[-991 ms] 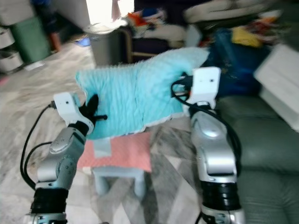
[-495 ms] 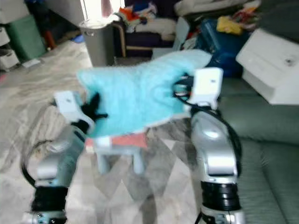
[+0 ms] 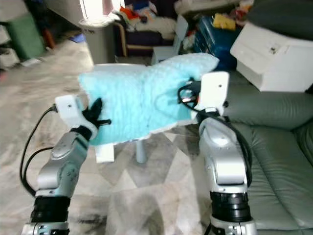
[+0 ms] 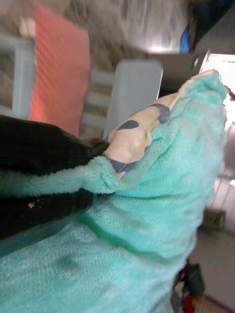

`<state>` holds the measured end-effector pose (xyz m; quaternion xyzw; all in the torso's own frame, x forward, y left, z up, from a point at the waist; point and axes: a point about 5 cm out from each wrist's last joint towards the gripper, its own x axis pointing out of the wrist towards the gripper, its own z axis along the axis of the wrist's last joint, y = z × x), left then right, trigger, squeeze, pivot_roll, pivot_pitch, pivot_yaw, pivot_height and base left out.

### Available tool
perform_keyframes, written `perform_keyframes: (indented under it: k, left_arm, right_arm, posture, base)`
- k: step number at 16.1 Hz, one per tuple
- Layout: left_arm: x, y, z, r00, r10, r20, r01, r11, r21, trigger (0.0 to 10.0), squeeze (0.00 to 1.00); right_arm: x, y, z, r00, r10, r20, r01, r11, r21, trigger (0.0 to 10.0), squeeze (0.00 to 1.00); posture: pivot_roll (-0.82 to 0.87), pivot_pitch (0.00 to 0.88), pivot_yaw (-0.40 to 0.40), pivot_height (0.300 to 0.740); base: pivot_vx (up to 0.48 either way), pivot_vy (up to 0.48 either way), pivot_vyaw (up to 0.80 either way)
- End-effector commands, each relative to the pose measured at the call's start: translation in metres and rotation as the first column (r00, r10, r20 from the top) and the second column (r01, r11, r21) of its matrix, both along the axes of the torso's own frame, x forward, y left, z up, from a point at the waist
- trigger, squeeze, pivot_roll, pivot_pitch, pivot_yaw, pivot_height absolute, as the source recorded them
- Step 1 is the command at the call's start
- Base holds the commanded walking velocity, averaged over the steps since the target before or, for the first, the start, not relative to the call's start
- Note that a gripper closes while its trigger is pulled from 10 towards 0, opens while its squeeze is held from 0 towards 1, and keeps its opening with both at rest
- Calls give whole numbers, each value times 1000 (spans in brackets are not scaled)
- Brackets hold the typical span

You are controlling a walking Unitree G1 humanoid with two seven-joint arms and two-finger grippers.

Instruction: Move the pillow to the sofa

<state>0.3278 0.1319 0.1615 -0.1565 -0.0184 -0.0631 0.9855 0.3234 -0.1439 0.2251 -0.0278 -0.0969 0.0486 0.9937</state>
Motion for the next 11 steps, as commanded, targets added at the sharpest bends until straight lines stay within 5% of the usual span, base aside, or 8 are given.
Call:
perform_keyframes:
  k: [1,7,11]
  left_arm:
    - [0,-6,3,1000,-21,9,21,1000,-7,10000,0]
    - [1,-7,3,1000,-25,9,25,1000,-17,10000,0]
    - [2,-5,3,1000,-18,10,18,1000,-14,10000,0]
  right_arm:
    - [0,0,7,1000,-2,25,2,1000,-1,10000,0]
    - [0,0,6,1000,-2,15,2,1000,-4,10000,0]
    - [0,1,3,1000,1,2,-1,1000,-5,10000,0]
  posture:
    - [-98,0,4,740]
    - [-101,0,4,740]
    - [-109,0,8,740]
  base:
    - [-326,0,0]
    - [-310,0,0]
    - [0,0,0]
